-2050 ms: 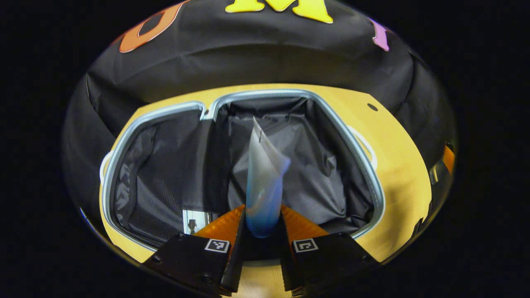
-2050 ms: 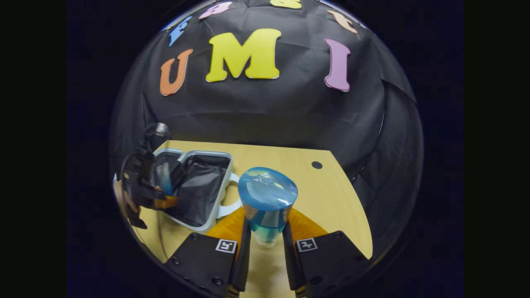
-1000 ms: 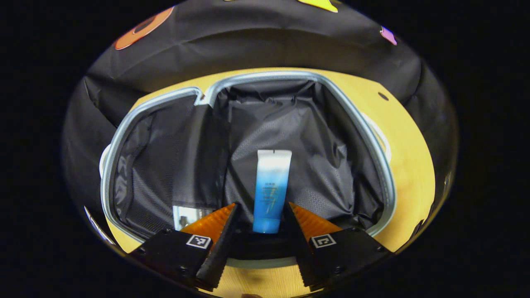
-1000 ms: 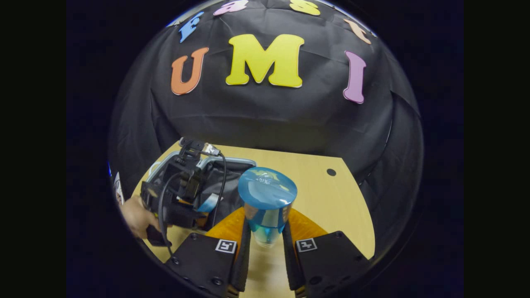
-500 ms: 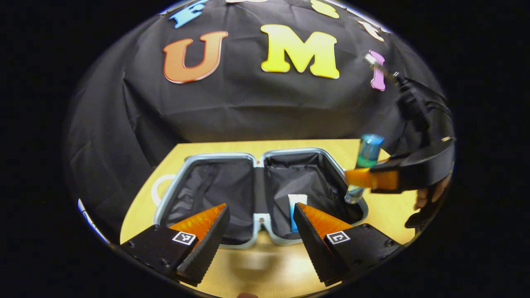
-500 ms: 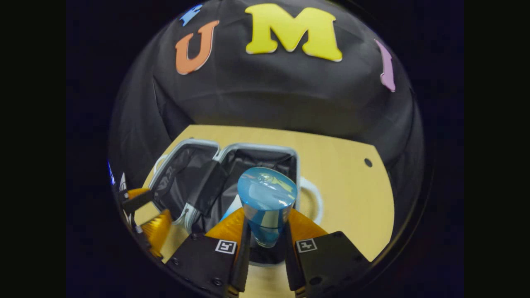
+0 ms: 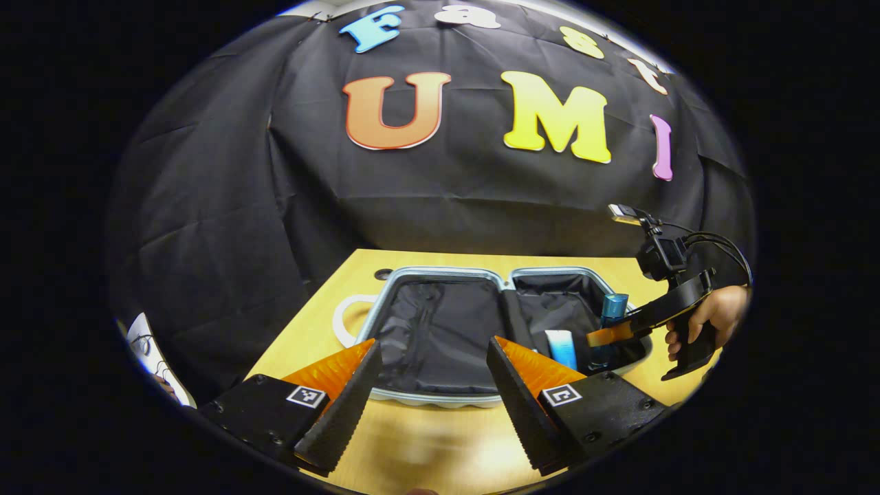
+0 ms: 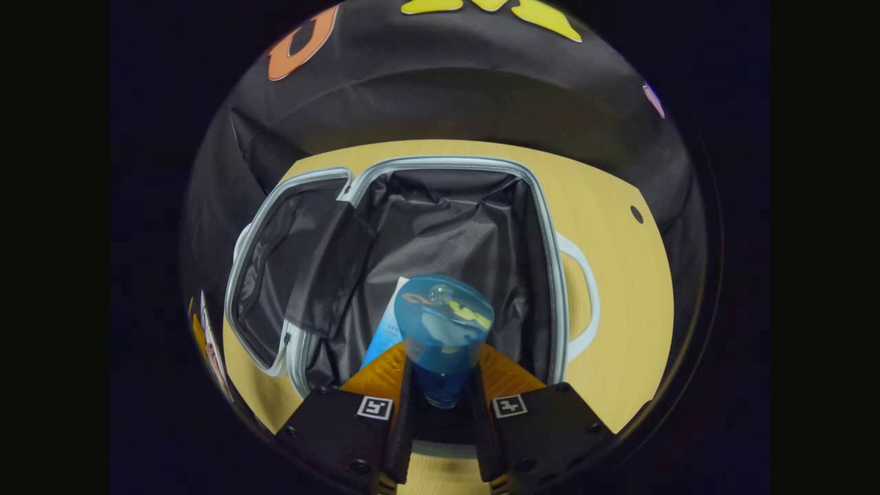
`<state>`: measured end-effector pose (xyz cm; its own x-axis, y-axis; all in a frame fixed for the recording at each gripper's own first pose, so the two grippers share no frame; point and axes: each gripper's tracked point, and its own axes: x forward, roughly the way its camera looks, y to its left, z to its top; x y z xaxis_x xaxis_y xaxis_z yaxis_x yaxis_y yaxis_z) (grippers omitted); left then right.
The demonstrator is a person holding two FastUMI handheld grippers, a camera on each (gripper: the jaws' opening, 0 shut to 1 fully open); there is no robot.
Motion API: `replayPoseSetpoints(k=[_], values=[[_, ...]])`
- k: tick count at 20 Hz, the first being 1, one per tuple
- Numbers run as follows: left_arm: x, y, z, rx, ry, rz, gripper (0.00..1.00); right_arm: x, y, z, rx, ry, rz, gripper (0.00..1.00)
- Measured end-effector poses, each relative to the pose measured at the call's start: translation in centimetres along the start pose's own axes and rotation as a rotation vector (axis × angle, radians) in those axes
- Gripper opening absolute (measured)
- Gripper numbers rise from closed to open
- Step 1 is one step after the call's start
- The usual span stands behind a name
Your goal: First open the suitcase, pack the skin care products into it, and then close the suitcase.
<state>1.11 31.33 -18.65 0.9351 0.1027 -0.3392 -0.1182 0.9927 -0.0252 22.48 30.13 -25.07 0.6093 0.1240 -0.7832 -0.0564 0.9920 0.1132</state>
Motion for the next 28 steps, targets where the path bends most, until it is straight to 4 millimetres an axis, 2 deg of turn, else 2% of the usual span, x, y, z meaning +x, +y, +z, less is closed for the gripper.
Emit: replayPoseSetpoints(k=[5,6,11,14,17,18,20,22,23,24,26,27,28], values=[[1.9,5.9,0.2,-0.044,-0.013,0.081,0.98,3.2,-0.5,-0.1,0.068,0.070,-0.048,0.36],[2.3,6.7,0.1,-0.052,-0.011,0.086,0.98,3.5,-0.8,-0.3,0.078,0.087,-0.064,0.34],[6.0,10.8,-0.7,-0.189,-0.013,0.086,0.98,4.0,-0.9,-0.1,0.070,0.100,-0.095,0.37],[9.3,12.5,-2.8,-0.362,0.025,0.077,0.97,4.1,-0.8,0.0,0.093,0.102,-0.101,0.40],[11.9,12.5,-5.0,-0.578,0.079,0.026,0.98,3.8,-0.8,0.2,0.100,0.091,-0.108,0.42],[12.1,12.2,-5.7,-0.661,0.097,-0.005,0.98,3.4,-0.8,0.7,0.096,0.068,-0.102,0.46],[13.2,12.1,-6.5,-0.803,0.115,-0.023,0.97,1.7,-0.3,1.5,0.069,0.031,-0.086,0.65],[14.1,11.7,-7.4,-0.906,0.129,-0.048,0.96,-0.7,0.2,2.7,0.014,-0.029,-0.063,0.77],[14.5,11.3,-7.4,-0.956,0.130,-0.082,0.85,-2.3,0.7,3.0,-0.016,-0.060,-0.043,0.76],[14.5,11.2,-7.5,-1.001,0.132,-0.105,0.96,-4.2,1.1,3.5,-0.047,-0.099,-0.025,0.77],[14.8,11.6,-7.3,-1.059,0.108,-0.128,0.93,-8.3,1.4,4.5,-0.109,-0.198,-0.008,0.79],[15.2,11.9,-7.3,-1.079,0.104,-0.135,0.99,-10.6,1.2,4.8,-0.132,-0.249,-0.011,0.77],[15.9,12.1,-7.5,-1.096,0.100,-0.141,0.96,-12.9,1.1,4.9,-0.151,-0.296,-0.014,0.79]])
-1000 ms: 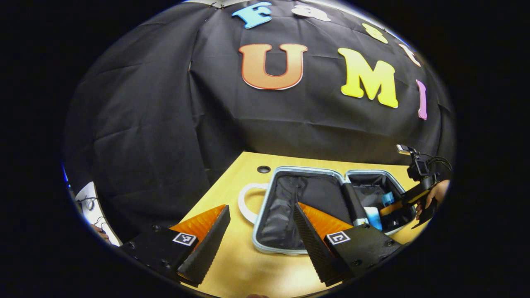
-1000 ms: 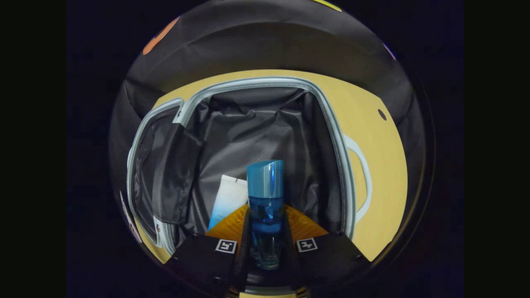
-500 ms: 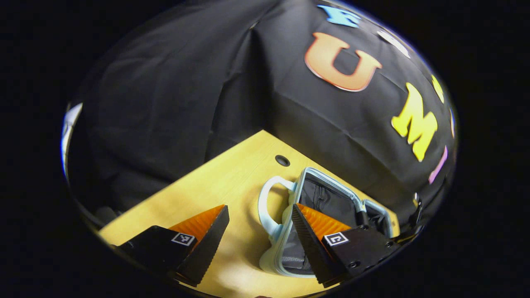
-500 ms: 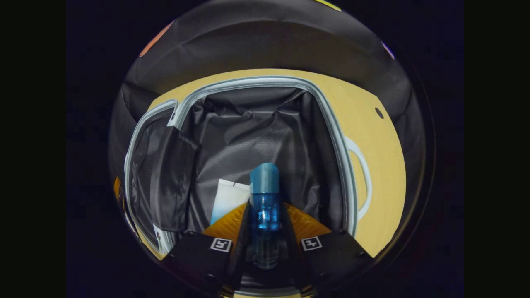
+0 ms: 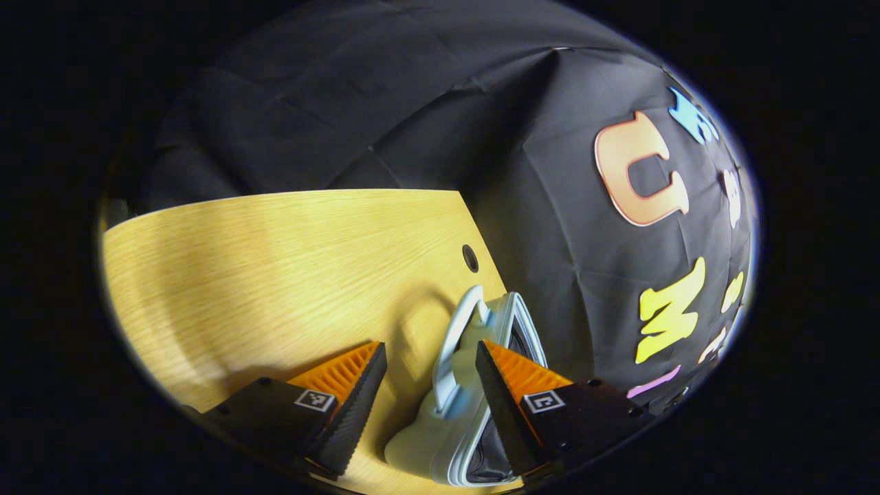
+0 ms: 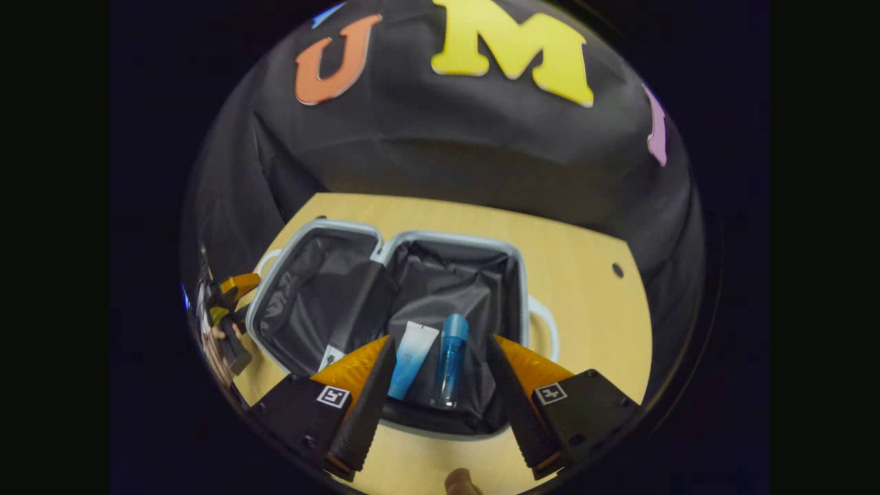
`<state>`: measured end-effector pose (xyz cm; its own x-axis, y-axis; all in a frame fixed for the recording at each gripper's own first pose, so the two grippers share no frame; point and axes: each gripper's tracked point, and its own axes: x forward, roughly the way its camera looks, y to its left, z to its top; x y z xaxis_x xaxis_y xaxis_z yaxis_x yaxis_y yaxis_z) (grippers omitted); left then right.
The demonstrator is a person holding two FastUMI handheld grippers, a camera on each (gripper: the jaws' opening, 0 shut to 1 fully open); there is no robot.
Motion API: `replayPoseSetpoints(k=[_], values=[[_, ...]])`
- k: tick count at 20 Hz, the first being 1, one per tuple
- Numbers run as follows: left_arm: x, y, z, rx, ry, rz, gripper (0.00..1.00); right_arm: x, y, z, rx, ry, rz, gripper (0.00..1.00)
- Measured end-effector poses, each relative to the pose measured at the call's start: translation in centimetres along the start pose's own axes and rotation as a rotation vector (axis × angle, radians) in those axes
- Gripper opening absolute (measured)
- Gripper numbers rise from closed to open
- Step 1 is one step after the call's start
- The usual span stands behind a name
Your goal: First open the suitcase, pack the skin care products into it, and then close the suitcase.
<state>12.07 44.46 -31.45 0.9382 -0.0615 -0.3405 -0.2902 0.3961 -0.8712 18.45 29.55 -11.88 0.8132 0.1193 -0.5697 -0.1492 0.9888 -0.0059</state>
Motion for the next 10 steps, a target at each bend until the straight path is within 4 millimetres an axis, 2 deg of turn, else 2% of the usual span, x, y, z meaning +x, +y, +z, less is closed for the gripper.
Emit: replayPoseSetpoints(k=[1,3,4,6,7,10], values=[[0.6,0.1,-0.2,-0.011,0.009,-0.002,0.78,-1.9,-0.2,0.6,-0.022,-0.040,-0.009,0.78],[1.1,-0.2,-0.7,-0.027,0.035,-0.012,0.60,-6.1,-0.8,1.4,-0.047,-0.117,-0.023,0.80],[1.3,-0.2,-1.1,-0.036,0.049,-0.016,0.68,-7.9,-1.1,1.8,-0.051,-0.150,-0.034,0.81],[1.7,-0.5,-1.8,-0.063,0.074,-0.029,0.30,-10.9,-1.8,1.8,-0.031,-0.195,-0.053,0.81],[1.6,-0.5,-2.3,-0.072,0.087,-0.028,0.39,-11.9,-2.5,1.6,-0.023,-0.207,-0.073,0.81],[1.5,-1.3,-2.1,-0.063,0.075,-0.028,0.32,-15.5,-5.2,1.3,-0.001,-0.254,-0.153,0.81]])
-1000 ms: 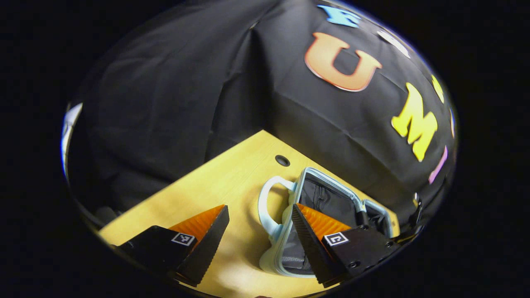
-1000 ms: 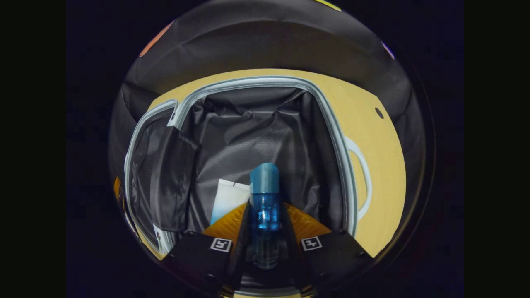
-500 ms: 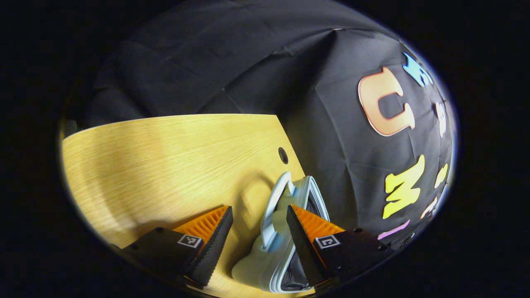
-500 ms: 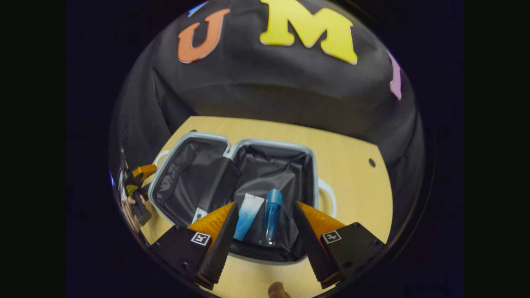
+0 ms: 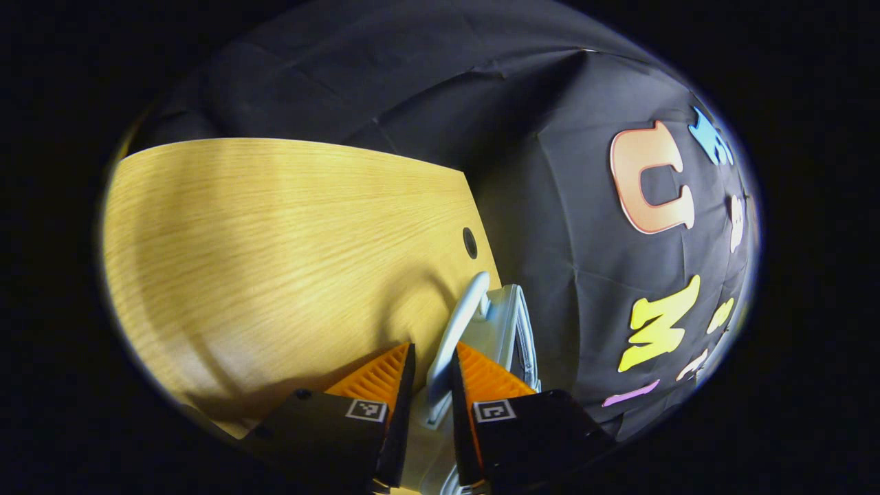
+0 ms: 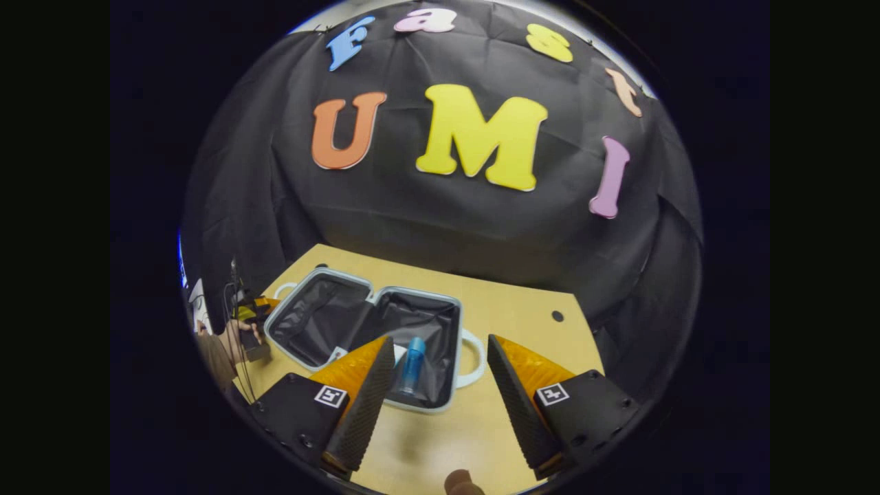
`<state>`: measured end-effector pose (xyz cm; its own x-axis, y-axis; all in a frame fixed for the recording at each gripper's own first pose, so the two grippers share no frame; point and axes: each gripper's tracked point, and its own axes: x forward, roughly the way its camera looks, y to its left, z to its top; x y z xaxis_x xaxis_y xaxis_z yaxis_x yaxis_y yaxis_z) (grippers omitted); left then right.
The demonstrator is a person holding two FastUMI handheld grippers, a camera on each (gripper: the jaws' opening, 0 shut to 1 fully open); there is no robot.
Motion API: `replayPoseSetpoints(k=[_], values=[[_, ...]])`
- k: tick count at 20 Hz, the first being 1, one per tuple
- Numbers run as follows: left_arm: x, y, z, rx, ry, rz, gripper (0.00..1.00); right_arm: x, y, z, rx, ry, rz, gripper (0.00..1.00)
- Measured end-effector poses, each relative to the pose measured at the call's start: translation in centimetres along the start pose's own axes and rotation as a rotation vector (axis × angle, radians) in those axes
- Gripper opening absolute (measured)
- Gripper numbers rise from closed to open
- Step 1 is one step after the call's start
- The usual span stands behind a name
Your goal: First open the suitcase, pack the skin care products into it, and then close the suitcase.
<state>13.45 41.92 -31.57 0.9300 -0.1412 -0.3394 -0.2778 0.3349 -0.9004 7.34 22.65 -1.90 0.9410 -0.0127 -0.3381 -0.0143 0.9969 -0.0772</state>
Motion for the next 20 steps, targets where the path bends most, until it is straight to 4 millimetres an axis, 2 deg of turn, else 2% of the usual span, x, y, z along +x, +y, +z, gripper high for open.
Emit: replayPoseSetpoints(k=[1,6,9,11,14,17,20], values=[[0.1,0.5,-0.1,0.031,-0.003,0.029,0.21,-1.1,-1.4,0.3,0.009,-0.018,-0.033,0.81],[-1.0,0.1,0.3,0.088,-0.028,0.127,0.12,-6.8,-6.8,2.3,0.044,-0.140,-0.110,0.80],[-2.2,-2.5,1.2,0.150,-0.082,0.126,0.11,-9.1,-9.6,2.0,0.050,-0.160,-0.114,0.81],[-3.3,-5.1,2.0,0.180,-0.117,0.124,0.10,-10.1,-12.6,2.0,0.033,-0.171,-0.155,0.81],[-4.9,-9.2,1.9,0.276,-0.152,0.126,0.08,-11.8,-14.0,3.5,0.048,-0.231,-0.136,0.82],[-5.9,-13.8,1.7,0.354,-0.193,0.114,0.07,-12.4,-15.8,4.7,0.051,-0.276,-0.106,0.81],[-7.1,-16.2,0.7,0.423,-0.227,0.156,0.06,-14.3,-18.2,5.8,0.037,-0.336,-0.085,0.81]])
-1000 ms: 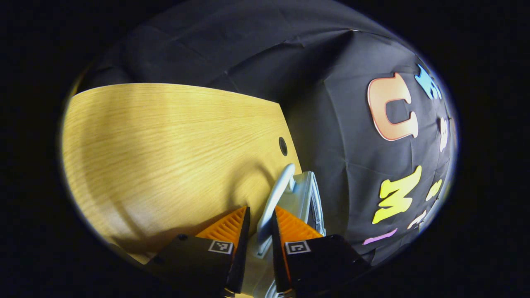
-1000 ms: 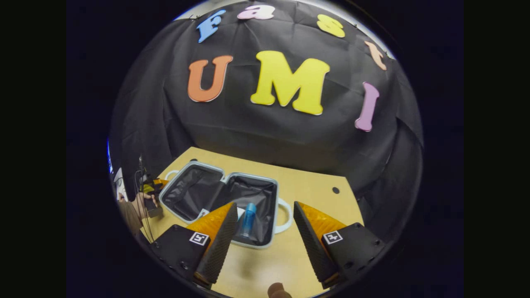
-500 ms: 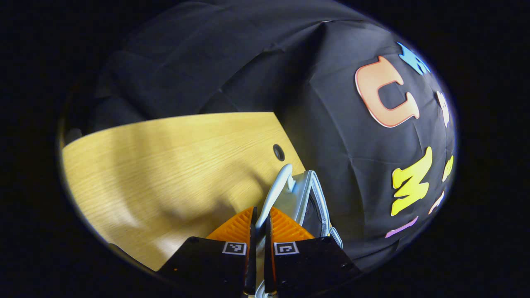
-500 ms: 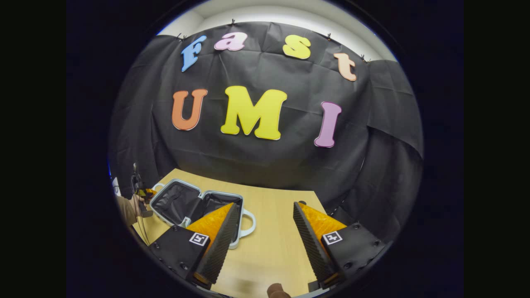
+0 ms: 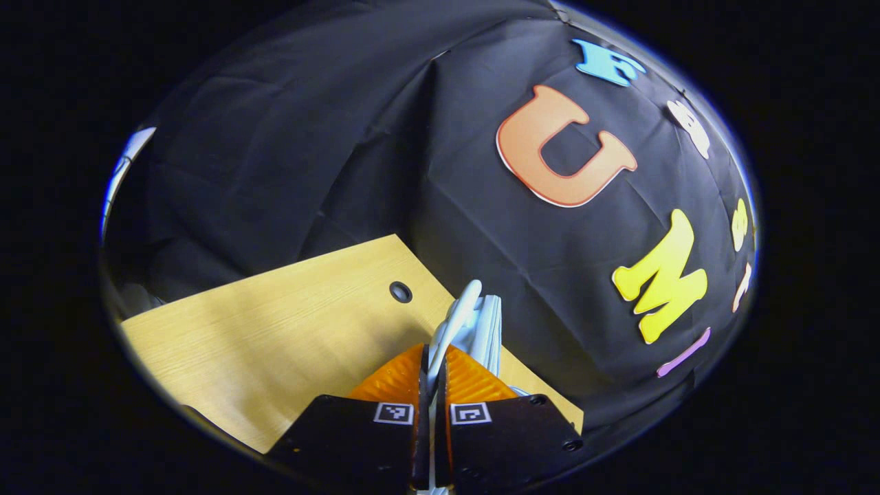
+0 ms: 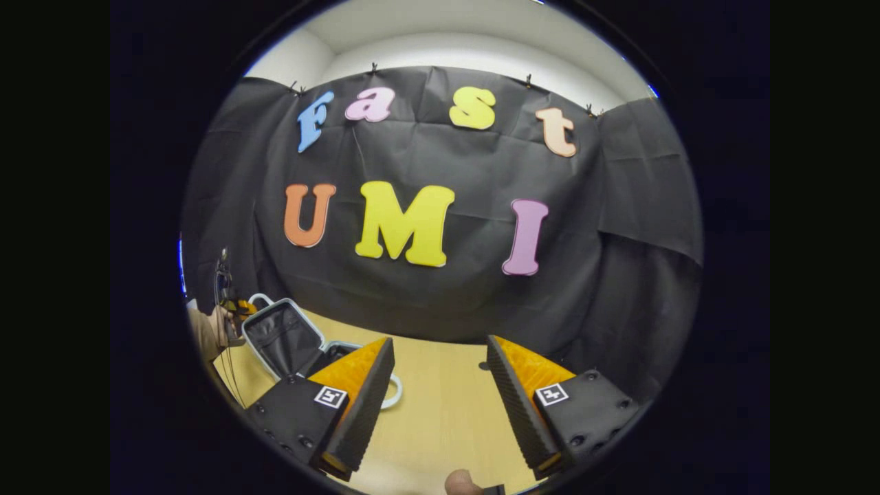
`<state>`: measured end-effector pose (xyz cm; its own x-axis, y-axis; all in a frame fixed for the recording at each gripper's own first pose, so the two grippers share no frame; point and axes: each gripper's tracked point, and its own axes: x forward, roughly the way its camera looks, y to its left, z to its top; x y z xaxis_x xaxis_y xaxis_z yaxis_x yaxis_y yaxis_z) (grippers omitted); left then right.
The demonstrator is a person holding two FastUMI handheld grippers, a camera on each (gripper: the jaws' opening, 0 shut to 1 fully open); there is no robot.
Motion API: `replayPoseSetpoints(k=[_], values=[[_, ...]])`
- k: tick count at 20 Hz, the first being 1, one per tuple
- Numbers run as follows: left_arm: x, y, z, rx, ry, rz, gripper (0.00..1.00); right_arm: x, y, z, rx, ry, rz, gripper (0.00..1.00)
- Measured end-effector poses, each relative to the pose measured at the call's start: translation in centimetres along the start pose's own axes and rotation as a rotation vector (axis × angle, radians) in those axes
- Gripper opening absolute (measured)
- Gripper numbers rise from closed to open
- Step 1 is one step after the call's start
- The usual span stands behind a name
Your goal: First open the suitcase, pack the skin care products into it, and then close the suitcase.
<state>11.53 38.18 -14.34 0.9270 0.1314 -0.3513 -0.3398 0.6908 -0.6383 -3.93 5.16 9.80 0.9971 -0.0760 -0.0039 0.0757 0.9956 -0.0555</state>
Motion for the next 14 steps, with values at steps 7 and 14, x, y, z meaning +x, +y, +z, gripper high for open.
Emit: replayPoseSetpoints(k=[7,14], values=[[-2.5,-6.5,-1.0,0.333,-0.082,0.093,0.04,-1.1,-3.8,2.6,0.012,-0.107,0.045,0.81],[-4.2,-14.4,-3.5,0.623,-0.182,0.105,0.04,-1.5,-7.6,1.7,0.033,-0.108,0.043,0.81]])
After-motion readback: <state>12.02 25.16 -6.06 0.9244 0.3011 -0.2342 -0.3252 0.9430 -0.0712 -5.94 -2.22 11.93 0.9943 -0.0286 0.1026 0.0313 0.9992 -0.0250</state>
